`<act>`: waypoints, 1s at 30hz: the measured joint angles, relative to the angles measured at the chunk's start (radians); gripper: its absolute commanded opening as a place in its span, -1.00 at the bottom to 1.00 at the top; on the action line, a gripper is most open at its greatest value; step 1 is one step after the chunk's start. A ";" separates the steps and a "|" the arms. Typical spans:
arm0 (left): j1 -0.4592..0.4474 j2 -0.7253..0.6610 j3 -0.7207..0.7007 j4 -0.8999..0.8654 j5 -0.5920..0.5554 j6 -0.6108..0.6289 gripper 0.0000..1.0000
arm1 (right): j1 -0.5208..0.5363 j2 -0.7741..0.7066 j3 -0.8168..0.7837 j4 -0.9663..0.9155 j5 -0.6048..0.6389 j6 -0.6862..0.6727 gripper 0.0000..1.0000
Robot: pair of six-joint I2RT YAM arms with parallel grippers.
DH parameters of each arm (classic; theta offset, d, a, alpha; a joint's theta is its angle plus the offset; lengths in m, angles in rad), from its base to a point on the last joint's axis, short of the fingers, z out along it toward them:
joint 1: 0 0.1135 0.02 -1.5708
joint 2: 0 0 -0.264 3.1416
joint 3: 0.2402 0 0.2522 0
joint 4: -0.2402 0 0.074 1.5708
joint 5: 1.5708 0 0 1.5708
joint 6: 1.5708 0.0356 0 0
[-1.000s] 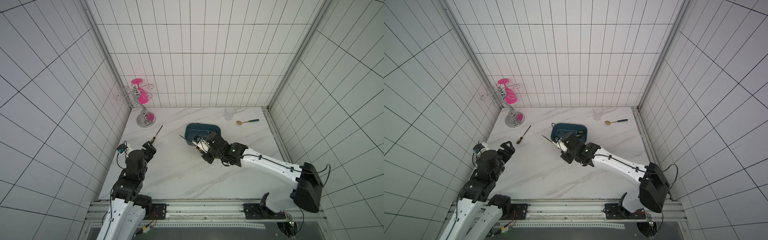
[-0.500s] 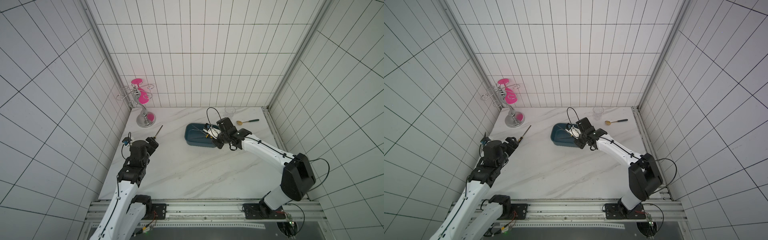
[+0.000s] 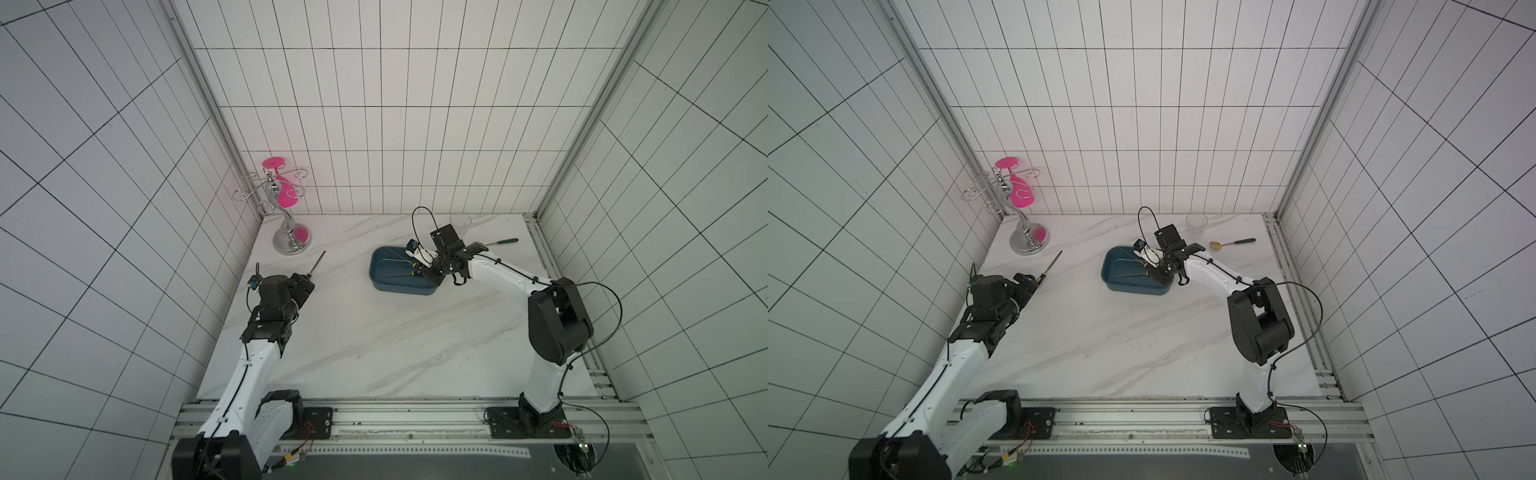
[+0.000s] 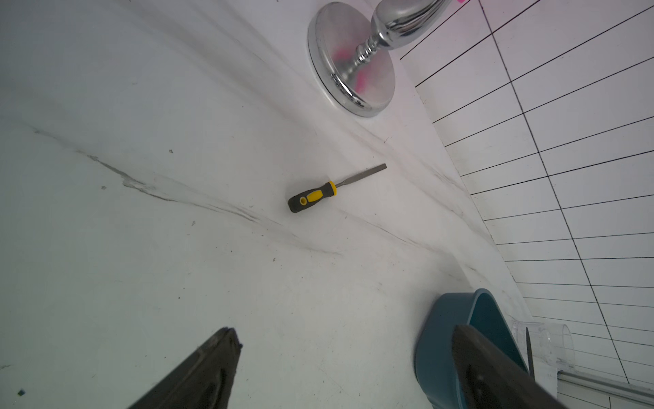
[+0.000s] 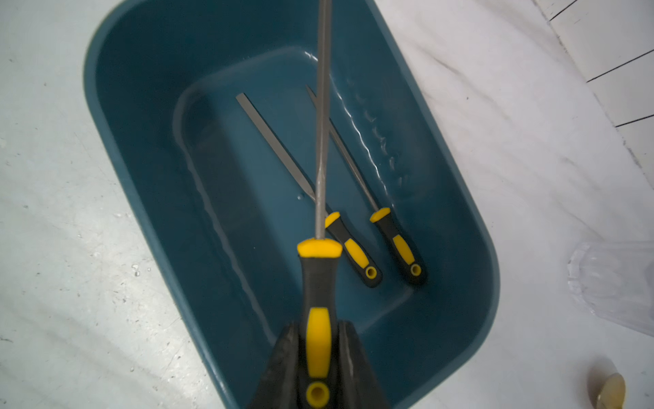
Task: Put the file tool into the storage box
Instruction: Place the file tool in the storage box.
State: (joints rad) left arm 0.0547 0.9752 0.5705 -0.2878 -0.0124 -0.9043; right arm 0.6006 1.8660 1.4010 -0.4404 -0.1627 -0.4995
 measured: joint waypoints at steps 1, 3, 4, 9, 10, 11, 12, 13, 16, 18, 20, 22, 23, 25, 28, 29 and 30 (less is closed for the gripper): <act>0.001 0.027 0.006 0.005 0.003 0.002 0.95 | -0.006 0.010 0.000 0.000 -0.003 -0.003 -0.90; 0.001 0.082 0.023 0.016 0.006 0.006 0.96 | -0.011 0.025 0.000 -0.003 -0.008 -0.009 -0.90; 0.001 0.109 0.035 0.023 0.007 0.010 0.96 | -0.012 0.032 0.002 -0.006 -0.010 -0.010 -0.90; 0.009 0.231 0.097 0.048 0.007 0.029 0.96 | -0.013 0.066 0.021 -0.022 -0.016 -0.021 -0.87; 0.012 0.254 0.110 0.050 0.008 0.033 0.96 | -0.012 0.070 0.021 -0.024 -0.018 -0.024 -0.85; 0.014 0.274 0.122 0.050 0.008 0.035 0.96 | -0.013 0.073 0.021 -0.028 -0.020 -0.026 -0.83; 0.016 0.298 0.137 0.050 0.010 0.039 0.96 | -0.012 0.076 0.023 -0.032 -0.021 -0.029 -0.79; 0.018 0.321 0.153 0.048 0.012 0.045 0.96 | -0.012 0.080 0.027 -0.040 -0.021 -0.031 -0.70; 0.020 0.393 0.209 0.036 0.022 0.067 0.96 | -0.012 0.110 0.078 -0.086 -0.019 -0.031 -0.20; 0.020 0.441 0.246 0.028 0.030 0.082 0.96 | -0.012 0.139 0.132 -0.121 -0.021 -0.029 0.03; 0.020 0.478 0.271 0.022 0.040 0.097 0.96 | -0.012 0.161 0.179 -0.153 -0.029 -0.022 0.49; 0.020 0.513 0.291 0.014 0.055 0.112 0.95 | -0.012 0.163 0.195 -0.178 -0.043 -0.019 0.67; 0.020 0.523 0.296 0.010 0.060 0.118 0.96 | -0.012 0.161 0.197 -0.187 -0.054 -0.012 0.73; 0.020 0.546 0.312 -0.005 0.067 0.133 0.95 | -0.012 0.155 0.197 -0.202 -0.074 -0.002 0.76; 0.020 0.578 0.350 -0.031 0.068 0.160 0.96 | -0.012 0.132 0.193 -0.209 -0.101 0.021 0.76; 0.020 0.587 0.366 -0.039 0.066 0.170 0.95 | -0.012 0.113 0.187 -0.207 -0.109 0.033 0.76; 0.020 0.597 0.386 -0.047 0.062 0.180 0.95 | -0.012 0.083 0.175 -0.200 -0.116 0.047 0.75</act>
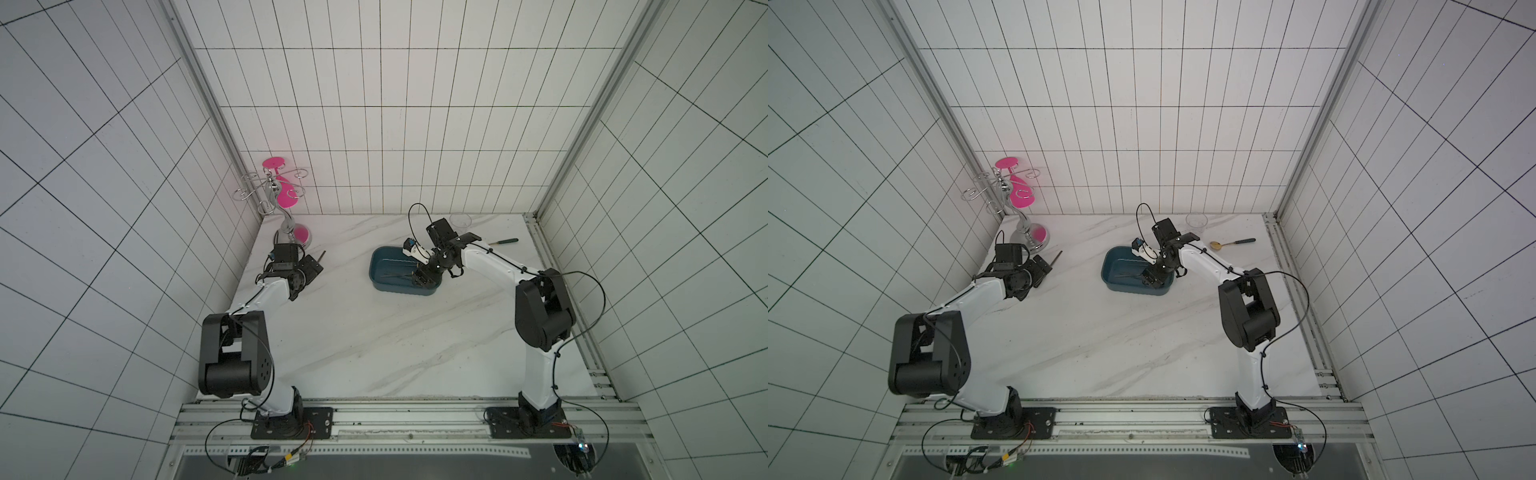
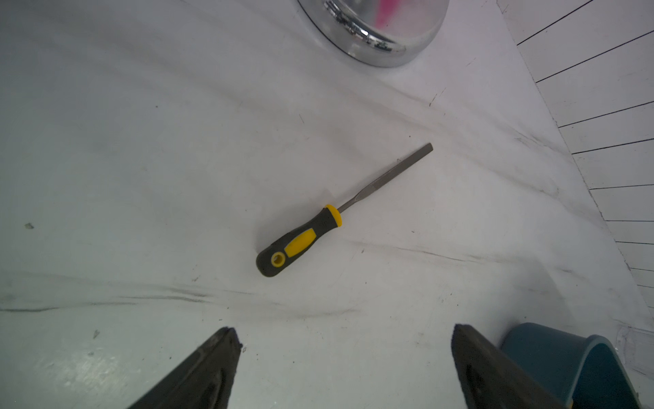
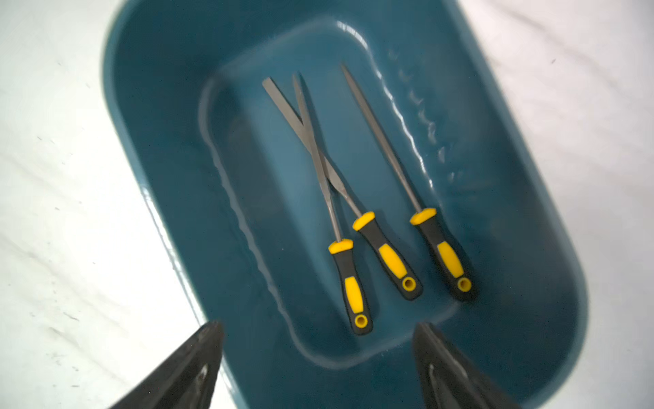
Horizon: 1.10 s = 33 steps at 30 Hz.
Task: Put the file tool into the storage box
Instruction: Place the file tool in the storage box, then pick up the file tool from the center of the board.
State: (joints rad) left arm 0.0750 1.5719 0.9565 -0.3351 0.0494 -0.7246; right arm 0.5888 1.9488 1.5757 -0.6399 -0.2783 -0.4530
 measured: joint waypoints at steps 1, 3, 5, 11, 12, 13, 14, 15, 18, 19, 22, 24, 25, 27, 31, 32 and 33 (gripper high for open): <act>0.000 0.009 0.019 -0.004 -0.005 0.009 0.96 | 0.000 -0.040 -0.019 0.008 -0.005 0.014 0.74; 0.000 0.024 0.054 -0.005 -0.016 0.023 0.96 | 0.004 -0.125 -0.059 0.029 -0.013 0.042 0.73; 0.000 0.039 0.083 -0.001 -0.026 0.035 0.95 | 0.013 -0.225 -0.109 0.058 -0.023 0.073 0.74; 0.000 0.129 0.166 0.011 -0.065 0.065 0.95 | 0.067 -0.524 -0.332 0.172 -0.035 0.153 0.76; 0.000 0.146 0.171 0.018 -0.071 0.068 0.96 | 0.076 -0.566 -0.369 0.187 -0.035 0.169 0.76; 0.000 0.160 0.171 0.026 -0.074 0.071 0.96 | 0.081 -0.606 -0.404 0.198 -0.034 0.185 0.76; 0.000 0.171 0.171 0.032 -0.075 0.071 0.95 | 0.084 -0.642 -0.435 0.209 -0.033 0.202 0.76; 0.000 0.181 0.171 0.038 -0.075 0.072 0.96 | 0.088 -0.673 -0.461 0.217 -0.033 0.216 0.77; 0.001 0.217 0.192 0.047 -0.072 0.078 0.96 | 0.099 -0.766 -0.534 0.241 -0.029 0.257 0.80; 0.001 0.231 0.208 0.048 -0.071 0.080 0.95 | 0.106 -0.794 -0.556 0.248 -0.028 0.269 0.81; 0.001 0.270 0.252 0.066 -0.063 0.092 0.96 | 0.127 -0.847 -0.591 0.254 -0.020 0.291 0.81; 0.001 0.283 0.266 0.073 -0.058 0.101 0.96 | 0.134 -0.851 -0.591 0.257 -0.014 0.295 0.81; 0.001 0.289 0.270 0.074 -0.056 0.106 0.96 | 0.138 -0.851 -0.591 0.260 -0.011 0.296 0.81; 0.001 0.300 0.278 0.077 -0.055 0.116 0.95 | 0.140 -0.846 -0.591 0.260 -0.003 0.297 0.81; 0.001 0.341 0.303 0.078 -0.047 0.129 0.96 | 0.140 -0.838 -0.591 0.258 0.010 0.296 0.81; 0.001 0.351 0.306 0.078 -0.044 0.131 0.95 | 0.140 -0.837 -0.591 0.256 0.013 0.296 0.81; 0.001 0.358 0.308 0.076 -0.040 0.132 0.96 | 0.140 -0.837 -0.591 0.255 0.014 0.296 0.81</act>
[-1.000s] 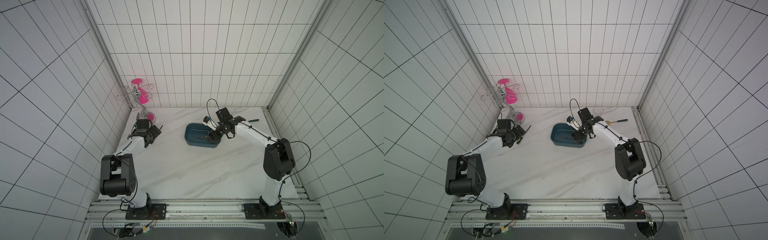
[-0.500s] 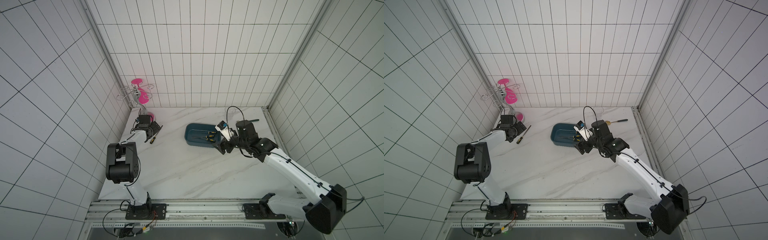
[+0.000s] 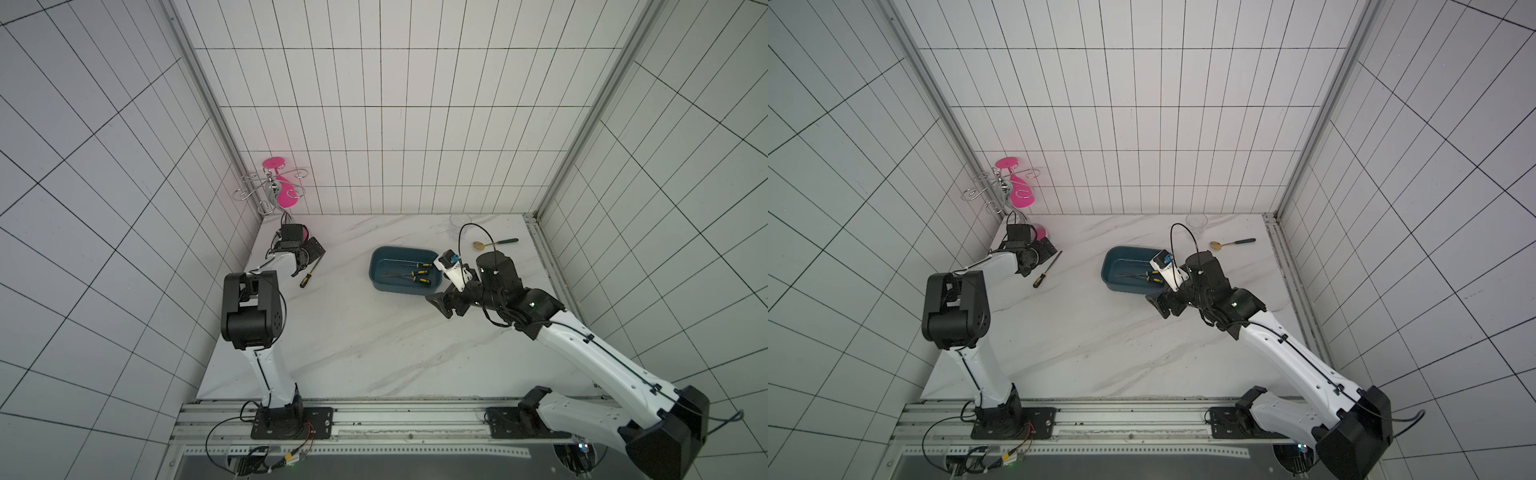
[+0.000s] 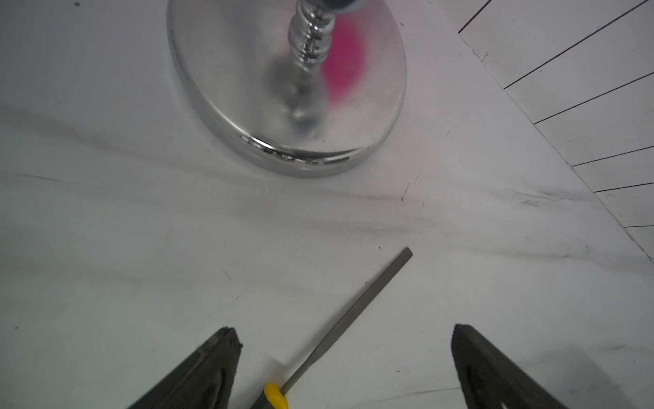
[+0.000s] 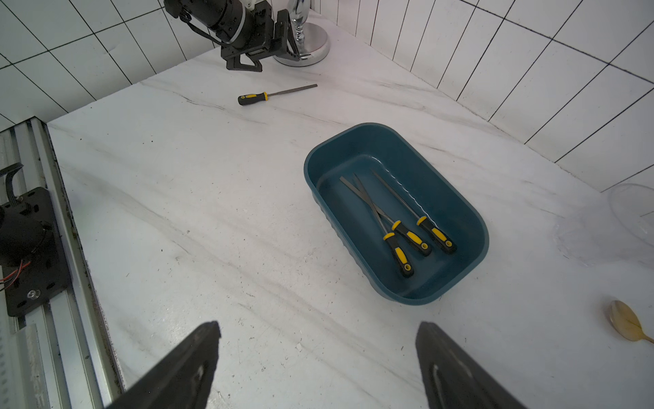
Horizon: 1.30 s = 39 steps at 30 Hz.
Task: Put the file tool into the storage box
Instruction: Pick up the file tool from the center of the board.
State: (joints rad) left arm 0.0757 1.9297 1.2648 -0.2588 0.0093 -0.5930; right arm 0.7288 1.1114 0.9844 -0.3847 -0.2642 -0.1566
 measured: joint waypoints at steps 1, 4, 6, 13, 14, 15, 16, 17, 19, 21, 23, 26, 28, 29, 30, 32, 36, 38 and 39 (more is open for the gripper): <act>0.000 0.008 0.004 -0.002 0.005 0.000 0.96 | 0.000 0.000 0.000 0.000 0.000 0.000 0.81; 0.000 0.029 0.017 -0.003 0.027 0.000 0.96 | 0.000 -0.001 0.000 -0.001 0.003 0.000 0.81; 0.000 0.043 0.030 -0.009 0.042 -0.001 0.95 | 0.000 -0.002 0.000 -0.001 0.004 0.000 0.81; 0.000 0.068 0.060 -0.061 0.098 -0.041 0.92 | 0.000 -0.010 0.000 -0.001 0.004 0.000 0.81; 0.000 0.069 0.060 -0.068 0.103 -0.047 0.92 | 0.000 -0.011 0.000 -0.001 0.003 0.000 0.81; 0.000 0.069 0.060 -0.075 0.108 -0.053 0.91 | 0.000 -0.013 0.000 -0.001 0.004 0.000 0.81; 0.000 0.069 0.059 -0.080 0.113 -0.056 0.89 | 0.000 -0.014 0.000 -0.001 0.003 0.000 0.81; 0.000 0.069 0.057 -0.086 0.117 -0.059 0.89 | 0.000 -0.018 0.000 -0.001 0.004 0.000 0.81; 0.000 0.069 0.048 -0.093 0.124 -0.062 0.89 | 0.000 -0.028 0.000 -0.001 0.004 0.000 0.81; -0.002 0.063 0.038 -0.092 0.127 -0.061 0.89 | 0.000 -0.043 0.000 0.000 0.003 0.000 0.81; -0.007 0.050 0.020 -0.093 0.130 -0.061 0.89 | 0.000 -0.060 -0.001 0.003 0.003 0.000 0.81; -0.029 0.019 -0.015 -0.108 0.135 -0.061 0.89 | 0.000 -0.079 -0.007 0.011 0.003 0.000 0.81; -0.061 -0.008 -0.042 -0.128 0.132 -0.061 0.89 | 0.000 -0.088 -0.017 0.018 0.003 0.000 0.82; -0.083 -0.022 -0.058 -0.140 0.130 -0.061 0.89 | 0.001 -0.092 -0.021 0.020 0.003 0.000 0.82; -0.105 -0.035 -0.073 -0.148 0.125 -0.061 0.89 | 0.002 -0.094 -0.025 0.021 0.003 0.000 0.82; -0.159 -0.063 -0.105 -0.159 0.117 -0.062 0.89 | 0.004 -0.098 -0.031 0.022 0.004 0.000 0.82; -0.249 -0.114 -0.169 -0.163 0.093 -0.073 0.89 | 0.005 -0.108 -0.033 0.023 0.005 0.000 0.85; -0.277 -0.145 -0.207 -0.162 0.075 -0.082 0.89 | 0.005 -0.115 -0.035 0.029 0.007 0.003 0.90; -0.285 -0.159 -0.224 -0.163 0.068 -0.087 0.89 | 0.005 -0.118 -0.037 0.034 0.008 0.004 0.95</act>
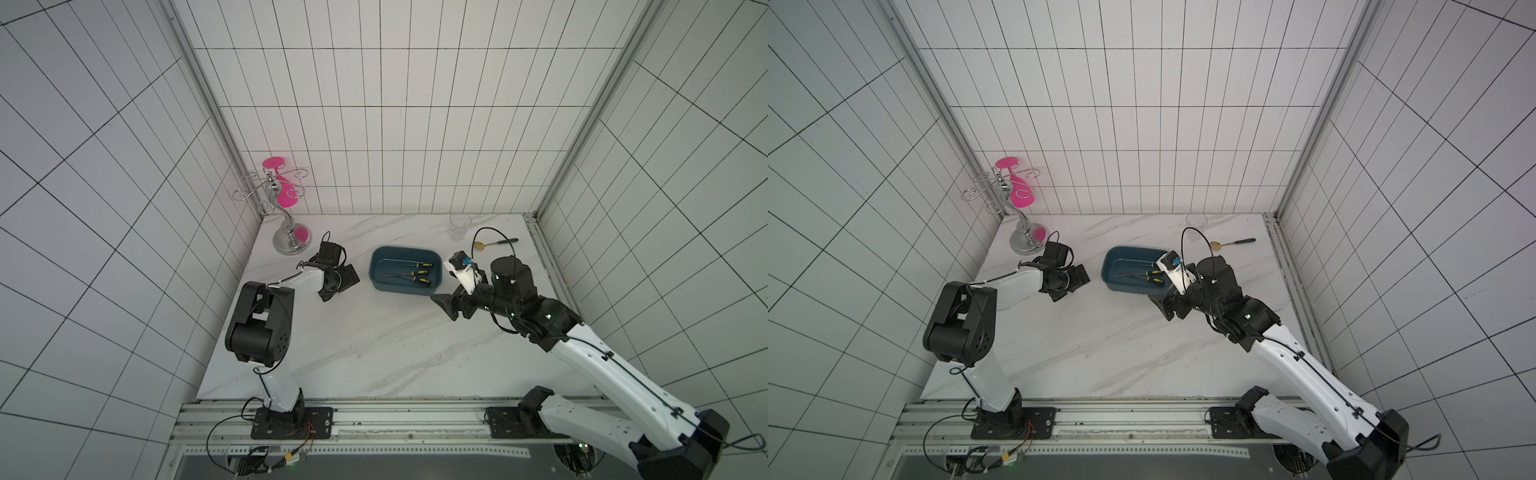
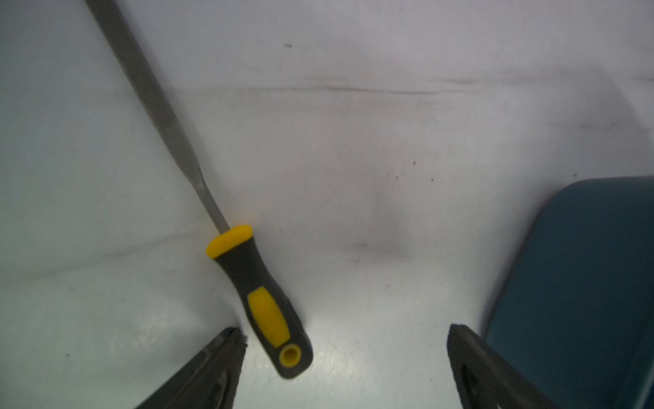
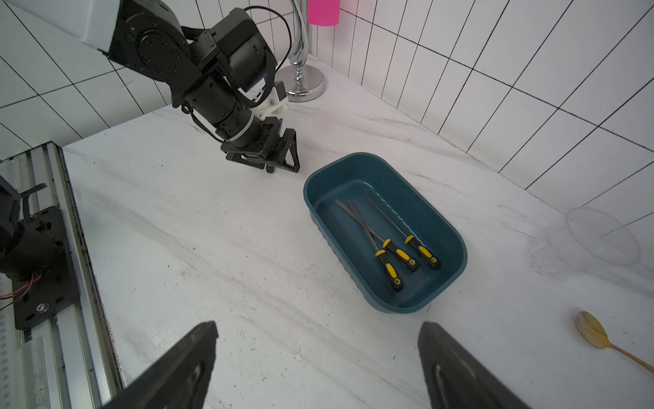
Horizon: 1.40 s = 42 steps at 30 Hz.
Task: Put the file tool into the storage box
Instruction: Pick up the file tool from the center of the board.
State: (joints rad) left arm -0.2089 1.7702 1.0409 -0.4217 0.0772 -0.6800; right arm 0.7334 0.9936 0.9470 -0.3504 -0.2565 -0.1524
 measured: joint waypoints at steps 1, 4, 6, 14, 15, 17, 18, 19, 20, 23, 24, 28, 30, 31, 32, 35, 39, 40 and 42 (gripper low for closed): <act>-0.005 -0.017 -0.019 -0.002 -0.006 -0.006 0.89 | 0.000 -0.002 -0.003 0.006 0.000 0.004 0.99; -0.006 -0.070 -0.076 -0.016 -0.031 -0.020 0.89 | 0.000 0.000 -0.009 0.018 0.004 0.014 0.98; -0.002 -0.117 -0.110 -0.039 -0.056 -0.024 0.90 | 0.000 0.010 -0.009 0.024 0.009 0.026 0.99; 0.121 -0.386 -0.157 -0.079 -0.130 -0.027 0.95 | 0.000 0.221 0.043 0.027 -0.024 0.064 0.98; 0.142 -0.410 -0.162 -0.076 -0.136 -0.027 0.95 | 0.000 0.256 0.064 0.024 -0.036 0.064 0.99; 0.185 -0.453 -0.177 -0.069 -0.148 -0.027 0.95 | 0.000 0.356 0.142 0.013 -0.075 0.061 1.00; 0.201 -0.468 -0.186 -0.068 -0.151 -0.027 0.95 | 0.002 0.406 0.185 0.005 -0.089 0.058 0.98; 0.219 -0.481 -0.198 -0.066 -0.155 -0.027 0.95 | 0.005 0.465 0.243 -0.004 -0.103 0.051 0.96; 0.235 -0.494 -0.210 -0.064 -0.158 -0.027 0.96 | 0.010 0.529 0.312 -0.023 -0.111 0.043 0.94; 0.273 -0.533 -0.252 -0.056 -0.177 -0.037 0.96 | 0.033 0.708 0.513 -0.060 -0.124 0.006 0.89; 0.281 -0.547 -0.268 -0.051 -0.183 -0.042 0.97 | 0.042 0.761 0.572 -0.072 -0.124 -0.006 0.88; 0.299 -0.609 -0.338 -0.005 -0.222 -0.071 0.96 | 0.068 0.978 0.803 -0.127 -0.121 -0.053 0.80; 0.307 -0.621 -0.360 0.024 -0.235 -0.080 0.96 | 0.078 1.073 0.893 -0.146 -0.119 -0.064 0.79; 0.315 -0.621 -0.365 0.039 -0.237 -0.084 0.97 | 0.085 1.122 0.939 -0.156 -0.116 -0.068 0.78; 0.324 -0.615 -0.364 0.053 -0.238 -0.089 0.97 | 0.093 1.169 0.981 -0.164 -0.114 -0.071 0.78; 0.358 -0.579 -0.346 0.077 -0.230 -0.103 0.96 | 0.114 1.286 1.092 -0.183 -0.097 -0.077 0.77; 0.402 -0.530 -0.312 0.091 -0.195 -0.118 0.96 | 0.159 1.424 1.240 -0.194 -0.066 -0.080 0.74; 0.413 -0.525 -0.310 0.096 -0.185 -0.122 0.96 | 0.171 1.456 1.276 -0.195 -0.057 -0.079 0.73; 0.432 -0.522 -0.310 0.099 -0.168 -0.127 0.96 | 0.186 1.505 1.324 -0.195 -0.047 -0.075 0.72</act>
State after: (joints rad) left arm 0.2230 1.2480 0.7311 -0.3229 -0.0910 -0.8066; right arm 0.9192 2.4985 2.2707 -0.5457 -0.3035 -0.2272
